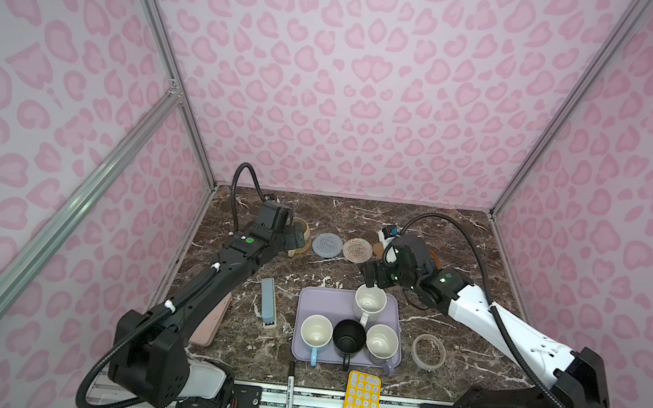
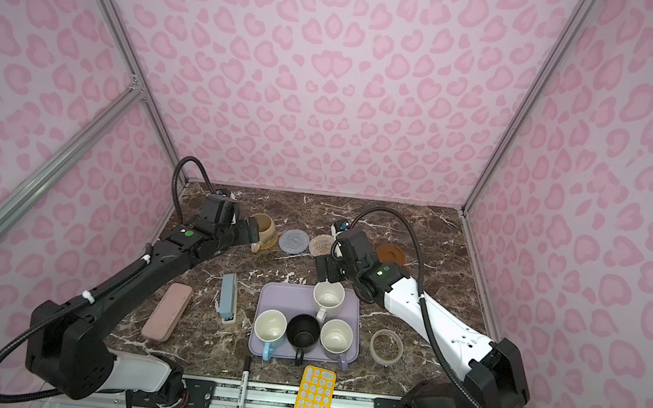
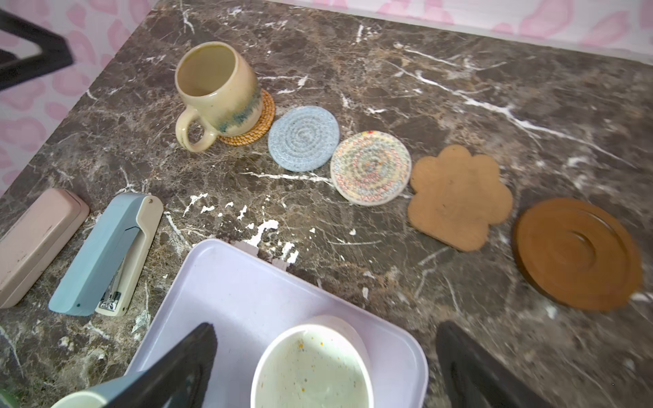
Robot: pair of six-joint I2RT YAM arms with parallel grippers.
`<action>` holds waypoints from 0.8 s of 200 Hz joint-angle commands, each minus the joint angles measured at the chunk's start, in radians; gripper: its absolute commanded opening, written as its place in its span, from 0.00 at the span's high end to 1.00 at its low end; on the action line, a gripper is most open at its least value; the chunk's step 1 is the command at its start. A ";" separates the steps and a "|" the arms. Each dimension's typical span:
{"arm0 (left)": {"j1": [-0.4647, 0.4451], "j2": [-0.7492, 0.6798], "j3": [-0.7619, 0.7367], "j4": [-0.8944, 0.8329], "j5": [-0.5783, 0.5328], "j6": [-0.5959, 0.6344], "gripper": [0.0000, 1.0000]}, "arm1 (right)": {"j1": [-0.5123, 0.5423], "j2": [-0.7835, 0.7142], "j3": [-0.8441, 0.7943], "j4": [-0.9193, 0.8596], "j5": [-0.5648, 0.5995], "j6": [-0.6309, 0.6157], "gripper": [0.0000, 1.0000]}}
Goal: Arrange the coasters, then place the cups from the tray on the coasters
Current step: 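Grasp the white speckled mug's handle with the right gripper and lift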
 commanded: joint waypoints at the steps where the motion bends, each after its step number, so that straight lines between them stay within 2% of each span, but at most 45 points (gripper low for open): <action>1: -0.002 -0.090 -0.045 0.010 0.212 -0.037 0.04 | 0.008 -0.064 -0.029 -0.135 0.078 0.093 0.01; 28: -0.009 -0.172 -0.103 0.026 0.438 -0.059 0.04 | 0.040 -0.147 -0.095 -0.172 0.060 0.149 0.01; 51: -0.050 -0.209 -0.154 0.051 0.516 -0.091 0.04 | 0.080 -0.169 -0.148 -0.169 0.058 0.187 0.02; 87: -0.147 -0.230 -0.188 0.040 0.491 -0.103 0.04 | 0.113 -0.129 -0.181 -0.124 0.050 0.232 0.08; 119: -0.203 -0.231 -0.225 0.052 0.455 -0.133 0.04 | 0.119 -0.065 -0.211 -0.058 0.001 0.255 0.09; 160: -0.284 -0.210 -0.261 0.070 0.422 -0.155 0.04 | 0.162 -0.014 -0.234 -0.016 -0.004 0.272 0.09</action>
